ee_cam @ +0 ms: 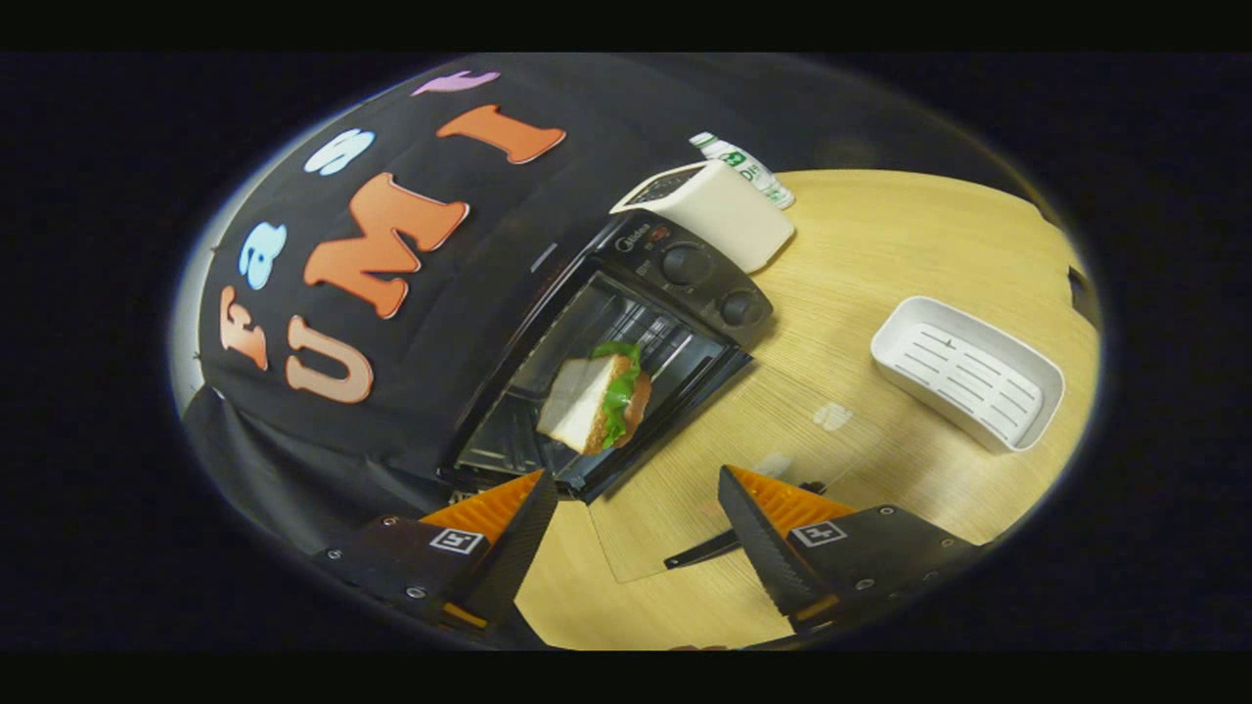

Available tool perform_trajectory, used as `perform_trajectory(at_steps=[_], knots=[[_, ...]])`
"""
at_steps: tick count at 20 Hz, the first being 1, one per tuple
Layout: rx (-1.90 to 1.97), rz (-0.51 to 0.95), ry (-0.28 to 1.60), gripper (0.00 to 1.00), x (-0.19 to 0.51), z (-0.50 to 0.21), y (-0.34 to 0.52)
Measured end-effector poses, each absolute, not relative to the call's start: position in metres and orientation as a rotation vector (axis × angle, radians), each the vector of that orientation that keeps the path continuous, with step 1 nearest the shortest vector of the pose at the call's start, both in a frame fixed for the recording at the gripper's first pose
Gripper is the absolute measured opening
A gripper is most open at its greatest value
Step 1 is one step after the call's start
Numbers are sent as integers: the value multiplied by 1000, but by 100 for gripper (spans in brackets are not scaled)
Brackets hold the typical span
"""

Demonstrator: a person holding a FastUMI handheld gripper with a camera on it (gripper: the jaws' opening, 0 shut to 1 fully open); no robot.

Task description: Open the toaster oven, put the food inside, and close the toaster oven door.

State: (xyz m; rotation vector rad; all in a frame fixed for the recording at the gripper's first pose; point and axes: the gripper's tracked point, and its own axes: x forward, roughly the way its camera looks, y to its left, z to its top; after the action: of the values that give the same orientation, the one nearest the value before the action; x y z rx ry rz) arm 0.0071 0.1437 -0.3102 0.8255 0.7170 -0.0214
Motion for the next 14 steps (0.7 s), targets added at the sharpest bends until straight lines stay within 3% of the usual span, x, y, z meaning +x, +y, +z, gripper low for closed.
perform_trajectory(at_steps=[14], knots=[[130,77,795,99,-56,-356,148]])
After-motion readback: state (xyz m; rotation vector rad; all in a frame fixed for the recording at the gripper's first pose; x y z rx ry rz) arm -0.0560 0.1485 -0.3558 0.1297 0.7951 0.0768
